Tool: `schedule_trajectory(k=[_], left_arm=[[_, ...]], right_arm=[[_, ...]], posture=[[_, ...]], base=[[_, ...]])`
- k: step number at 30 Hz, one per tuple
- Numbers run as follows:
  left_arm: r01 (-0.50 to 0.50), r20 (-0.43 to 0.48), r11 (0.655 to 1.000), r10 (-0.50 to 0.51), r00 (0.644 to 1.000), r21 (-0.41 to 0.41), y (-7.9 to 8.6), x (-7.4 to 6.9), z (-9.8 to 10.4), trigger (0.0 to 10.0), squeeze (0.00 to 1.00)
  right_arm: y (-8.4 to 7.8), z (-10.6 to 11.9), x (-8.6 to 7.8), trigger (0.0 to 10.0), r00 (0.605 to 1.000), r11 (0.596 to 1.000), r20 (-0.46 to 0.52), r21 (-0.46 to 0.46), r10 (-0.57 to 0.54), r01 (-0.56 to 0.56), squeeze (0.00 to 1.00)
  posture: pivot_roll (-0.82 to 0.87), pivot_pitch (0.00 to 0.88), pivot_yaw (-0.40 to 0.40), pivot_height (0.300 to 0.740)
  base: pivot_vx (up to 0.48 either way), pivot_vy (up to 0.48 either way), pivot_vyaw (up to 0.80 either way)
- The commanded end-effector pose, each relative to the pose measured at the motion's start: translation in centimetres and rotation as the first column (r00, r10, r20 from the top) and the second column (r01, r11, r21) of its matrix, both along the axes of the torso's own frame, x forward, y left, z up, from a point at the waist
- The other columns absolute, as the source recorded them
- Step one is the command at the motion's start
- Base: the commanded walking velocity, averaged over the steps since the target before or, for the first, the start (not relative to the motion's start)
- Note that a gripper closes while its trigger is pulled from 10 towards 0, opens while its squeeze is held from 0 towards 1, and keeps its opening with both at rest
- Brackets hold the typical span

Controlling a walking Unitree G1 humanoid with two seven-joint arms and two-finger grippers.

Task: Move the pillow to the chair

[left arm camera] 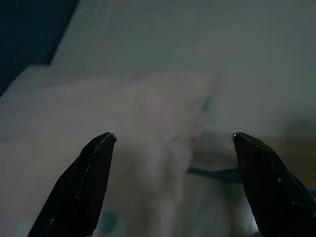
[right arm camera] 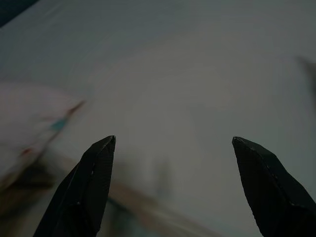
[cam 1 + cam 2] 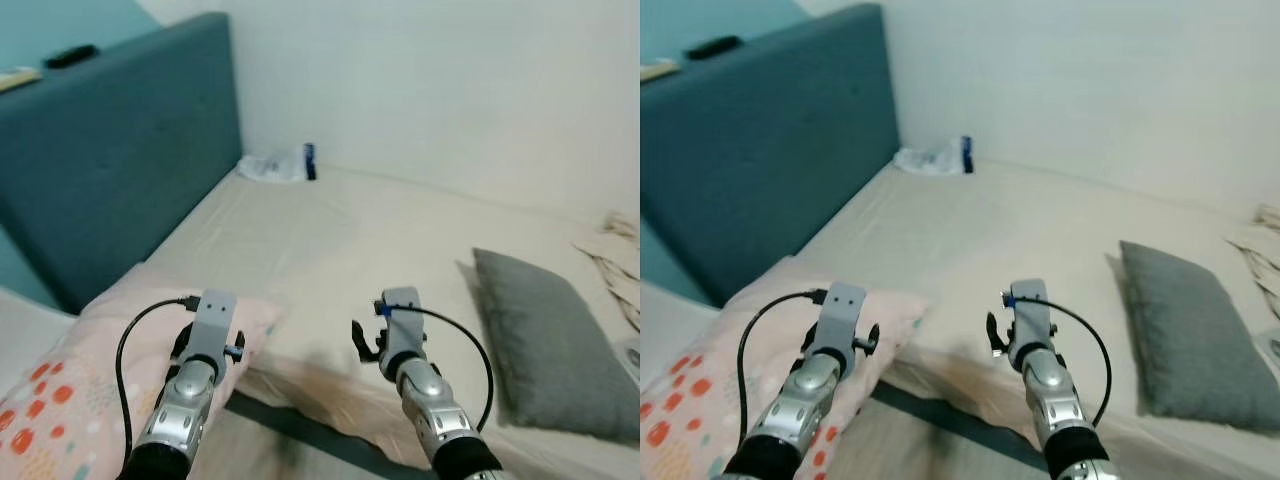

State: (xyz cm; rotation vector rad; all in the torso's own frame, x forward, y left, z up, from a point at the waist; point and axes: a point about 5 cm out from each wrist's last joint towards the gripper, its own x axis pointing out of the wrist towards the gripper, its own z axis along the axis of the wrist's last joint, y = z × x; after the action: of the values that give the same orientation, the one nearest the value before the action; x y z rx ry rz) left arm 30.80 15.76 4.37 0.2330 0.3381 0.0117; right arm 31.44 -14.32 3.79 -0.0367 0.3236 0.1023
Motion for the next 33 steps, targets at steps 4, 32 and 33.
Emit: schedule_trajectory(k=[4,32,33], left_arm=[[0.016,-0.010,1.000,-0.016,1.000,0.006,-0.20,-0.06,-0.24,10.0,0.00],[0.023,-0.009,1.000,-0.023,1.000,0.006,-0.57,-0.17,-0.58,10.0,0.00],[0.024,-0.010,1.000,-0.024,1.000,0.002,-0.59,-0.18,-0.60,10.0,0.00]], right_arm=[[0.08,0.02,-0.07,10.0,1.000,1.000,0.002,-0.007,0.004,-0.004,0.00],[-0.38,0.36,0.20,10.0,0.999,0.998,0.018,-0.047,0.031,-0.030,0.00],[-0.34,0.38,0.21,10.0,0.999,0.999,0.020,-0.044,0.031,-0.030,0.00]], posture=[[-0.02,0.065,-0.033,0.712],[-0.04,0.040,-0.047,0.712],[-0.04,0.039,-0.048,0.712]], base=[[0.000,0.000,-0.80],[0.000,0.000,-0.60],[0.000,0.000,0.00]])
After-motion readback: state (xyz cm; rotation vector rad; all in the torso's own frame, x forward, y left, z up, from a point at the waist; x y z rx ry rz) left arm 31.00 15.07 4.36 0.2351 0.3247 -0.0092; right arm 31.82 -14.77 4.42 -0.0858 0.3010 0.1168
